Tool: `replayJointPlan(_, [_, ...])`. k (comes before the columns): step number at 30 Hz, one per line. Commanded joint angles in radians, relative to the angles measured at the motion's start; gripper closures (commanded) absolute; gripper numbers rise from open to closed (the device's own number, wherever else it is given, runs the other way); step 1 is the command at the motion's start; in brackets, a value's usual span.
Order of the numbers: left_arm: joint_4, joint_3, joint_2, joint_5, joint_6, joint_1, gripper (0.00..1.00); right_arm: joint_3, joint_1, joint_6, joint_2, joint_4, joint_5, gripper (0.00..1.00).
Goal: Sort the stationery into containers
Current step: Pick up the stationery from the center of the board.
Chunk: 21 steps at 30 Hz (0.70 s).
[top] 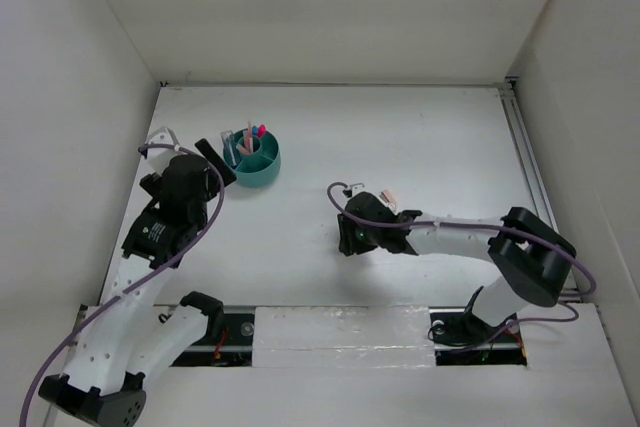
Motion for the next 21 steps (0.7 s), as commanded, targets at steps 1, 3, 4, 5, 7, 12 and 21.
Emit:
replayJointPlan(1, [0.035, -0.008, -0.016, 0.003, 0.017, 0.004, 0.0, 0.027, 0.011, 0.002, 0.024, -0.042, 0.048, 0.54])
replayJointPlan(3, [0.035, -0.008, -0.016, 0.012, 0.026, 0.004, 0.0, 0.027, 0.011, 0.002, 0.038, -0.042, 0.059, 0.55])
replayJointPlan(4, [0.044, -0.008, -0.016, 0.012, 0.026, 0.004, 0.0, 0.027, 0.011, 0.002, 0.038, -0.042, 0.059, 0.55])
replayJointPlan(5, [0.045, -0.008, -0.016, 0.012, 0.026, 0.004, 0.0, 0.027, 0.011, 0.002, 0.049, -0.042, 0.059, 0.63])
replayJointPlan(7, [0.045, -0.008, -0.026, 0.012, 0.026, 0.004, 0.0, 0.037, 0.011, 0.002, 0.061, -0.042, 0.059, 0.74])
replayJointPlan(12, [0.045, -0.018, -0.036, 0.012, 0.026, 0.004, 0.0, 0.057, 0.03, 0.002, 0.084, -0.054, 0.068, 0.94])
replayJointPlan(21, [0.035, -0.018, -0.016, -0.018, 0.017, 0.004, 0.0, 0.368, 0.03, -0.081, 0.076, -0.022, 0.05, 1.0])
